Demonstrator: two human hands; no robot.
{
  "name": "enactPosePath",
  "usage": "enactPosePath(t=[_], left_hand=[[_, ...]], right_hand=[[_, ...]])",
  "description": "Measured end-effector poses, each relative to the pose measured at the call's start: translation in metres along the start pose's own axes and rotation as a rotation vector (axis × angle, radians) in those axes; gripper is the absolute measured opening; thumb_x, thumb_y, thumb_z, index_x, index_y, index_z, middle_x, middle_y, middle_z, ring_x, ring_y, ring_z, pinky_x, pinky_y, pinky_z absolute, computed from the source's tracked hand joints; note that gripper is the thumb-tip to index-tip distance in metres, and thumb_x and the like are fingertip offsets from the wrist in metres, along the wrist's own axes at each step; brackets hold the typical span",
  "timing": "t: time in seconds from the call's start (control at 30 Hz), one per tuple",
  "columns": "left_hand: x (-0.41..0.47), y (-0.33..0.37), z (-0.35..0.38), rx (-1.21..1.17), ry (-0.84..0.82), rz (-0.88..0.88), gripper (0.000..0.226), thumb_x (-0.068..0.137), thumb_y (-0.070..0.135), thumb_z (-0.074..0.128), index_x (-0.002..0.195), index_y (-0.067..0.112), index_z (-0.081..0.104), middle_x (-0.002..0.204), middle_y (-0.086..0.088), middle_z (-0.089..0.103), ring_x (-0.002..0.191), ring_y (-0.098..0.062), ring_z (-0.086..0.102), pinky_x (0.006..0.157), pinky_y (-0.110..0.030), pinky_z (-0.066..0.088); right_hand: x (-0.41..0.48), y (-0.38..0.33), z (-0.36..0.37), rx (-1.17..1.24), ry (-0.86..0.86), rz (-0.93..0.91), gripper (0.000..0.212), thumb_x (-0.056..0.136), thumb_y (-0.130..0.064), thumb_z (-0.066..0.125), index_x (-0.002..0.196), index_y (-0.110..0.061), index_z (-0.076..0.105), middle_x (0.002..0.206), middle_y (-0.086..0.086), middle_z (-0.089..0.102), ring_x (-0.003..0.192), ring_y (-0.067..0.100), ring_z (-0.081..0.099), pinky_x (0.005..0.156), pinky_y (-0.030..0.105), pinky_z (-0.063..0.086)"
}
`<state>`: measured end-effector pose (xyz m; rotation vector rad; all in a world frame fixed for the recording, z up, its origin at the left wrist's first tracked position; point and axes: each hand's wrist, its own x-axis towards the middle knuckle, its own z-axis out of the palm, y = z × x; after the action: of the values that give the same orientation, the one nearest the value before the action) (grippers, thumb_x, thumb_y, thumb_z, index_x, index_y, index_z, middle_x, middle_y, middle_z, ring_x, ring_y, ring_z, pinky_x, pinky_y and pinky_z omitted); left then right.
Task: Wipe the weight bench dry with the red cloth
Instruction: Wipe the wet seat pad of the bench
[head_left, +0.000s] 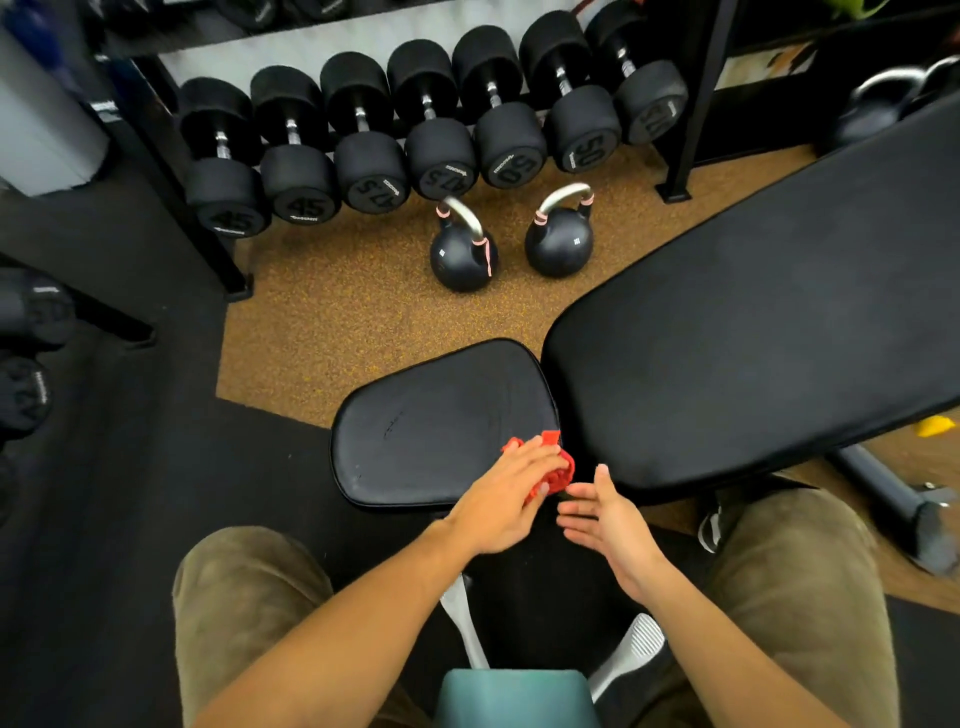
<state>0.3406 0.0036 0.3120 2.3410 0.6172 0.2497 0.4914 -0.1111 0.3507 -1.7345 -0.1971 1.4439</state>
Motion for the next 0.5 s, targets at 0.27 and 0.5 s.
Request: enactPosePath(t=[0.27, 0.5], left_hand=[[-0.035, 0.038, -0.006, -0.237, -0.015, -0.213, 0.042, 0.109, 0.018, 0.045, 0.150, 0.026, 0.049, 0.160, 0.012, 0.042, 0.153, 0.002, 0.022, 0.129, -0.036, 0.017], [-0.062, 0.092, -0.025, -0.526, 0.095, -0.404, 0.074, 0.093, 0.028, 0.074, 0.151, 0.050, 0.033, 0.147, 0.031, 0.045, 0.133, 0.013, 0.044, 0.113, -0.026, 0.044]], right_hand=[[-0.027, 0.010, 0.015, 0.075, -0.155, 0.094, 0.070, 0.098, -0.069, 0.039, 0.135, -0.013, 0.060, 0.120, 0.015, 0.074, 0.109, 0.028, 0.073, 0.101, 0.048, 0.057], [-0.053, 0.003, 0.036, 0.169, -0.220, 0.013, 0.047, 0.091, -0.055, 0.067, 0.128, -0.025, 0.063, 0.119, 0.003, 0.076, 0.115, 0.021, 0.071, 0.104, 0.053, 0.053]])
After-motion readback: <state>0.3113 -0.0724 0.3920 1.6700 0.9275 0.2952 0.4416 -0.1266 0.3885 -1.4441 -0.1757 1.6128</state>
